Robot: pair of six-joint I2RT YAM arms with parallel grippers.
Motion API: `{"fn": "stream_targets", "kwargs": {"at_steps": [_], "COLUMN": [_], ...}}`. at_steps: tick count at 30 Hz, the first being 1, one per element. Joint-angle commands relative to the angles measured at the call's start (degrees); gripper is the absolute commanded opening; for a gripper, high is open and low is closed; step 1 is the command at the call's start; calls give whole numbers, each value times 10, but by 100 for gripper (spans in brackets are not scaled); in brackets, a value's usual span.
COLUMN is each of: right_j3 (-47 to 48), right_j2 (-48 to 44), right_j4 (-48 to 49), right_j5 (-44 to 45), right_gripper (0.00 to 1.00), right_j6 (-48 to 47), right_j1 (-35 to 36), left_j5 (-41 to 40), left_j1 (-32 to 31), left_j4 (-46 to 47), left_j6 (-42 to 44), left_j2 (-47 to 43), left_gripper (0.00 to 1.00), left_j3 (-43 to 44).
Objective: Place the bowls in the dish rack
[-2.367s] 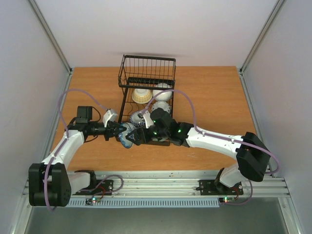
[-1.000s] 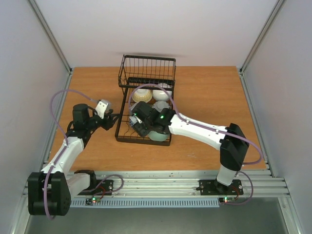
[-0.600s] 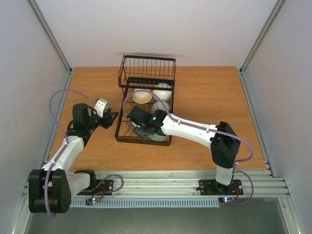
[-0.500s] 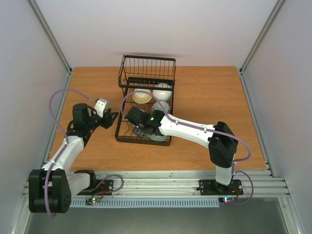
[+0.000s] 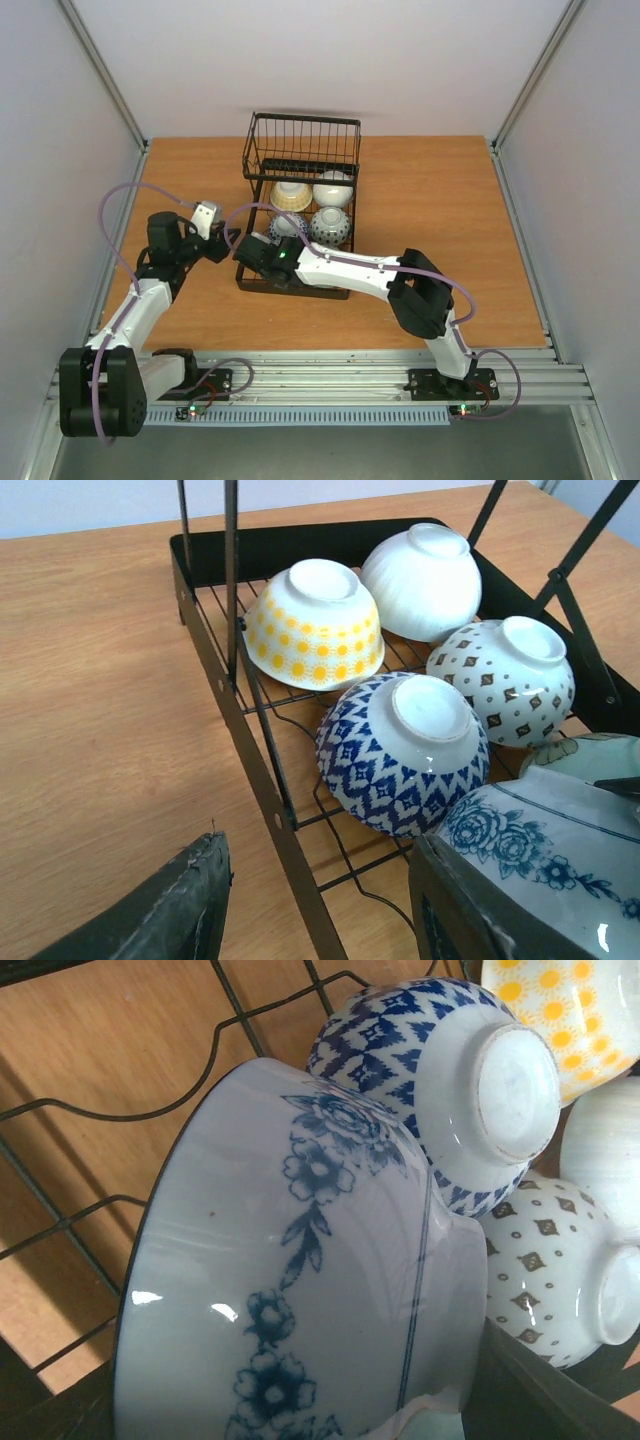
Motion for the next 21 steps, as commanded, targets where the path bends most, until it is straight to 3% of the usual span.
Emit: {"fn": "stream_targets", "kwargs": {"at_steps": [1, 11, 13, 17, 21], "right_j3": [33, 72, 80, 82, 73], "right_j2": [23, 83, 91, 95, 85], "right_j4": [-11, -21, -28, -32, -24], "right_j5": [74, 113, 118, 125, 120], "right_gripper": [1, 5, 15, 53, 74], "right_j6": [-8, 2, 7, 17, 23], "right_j1": [6, 19, 21, 23, 26], "left_j5": [-37, -140, -137, -125, -123], "left_j1": [6, 24, 27, 29, 30], "left_j4": [47, 73, 73, 71, 66], "left_j6": [-13, -49, -51, -51, -48], "left_j2": [-7, -8, -5, 0, 9], "left_gripper": [51, 50, 51, 51, 51], "left_j3": [-9, -9, -8, -6, -1]}}
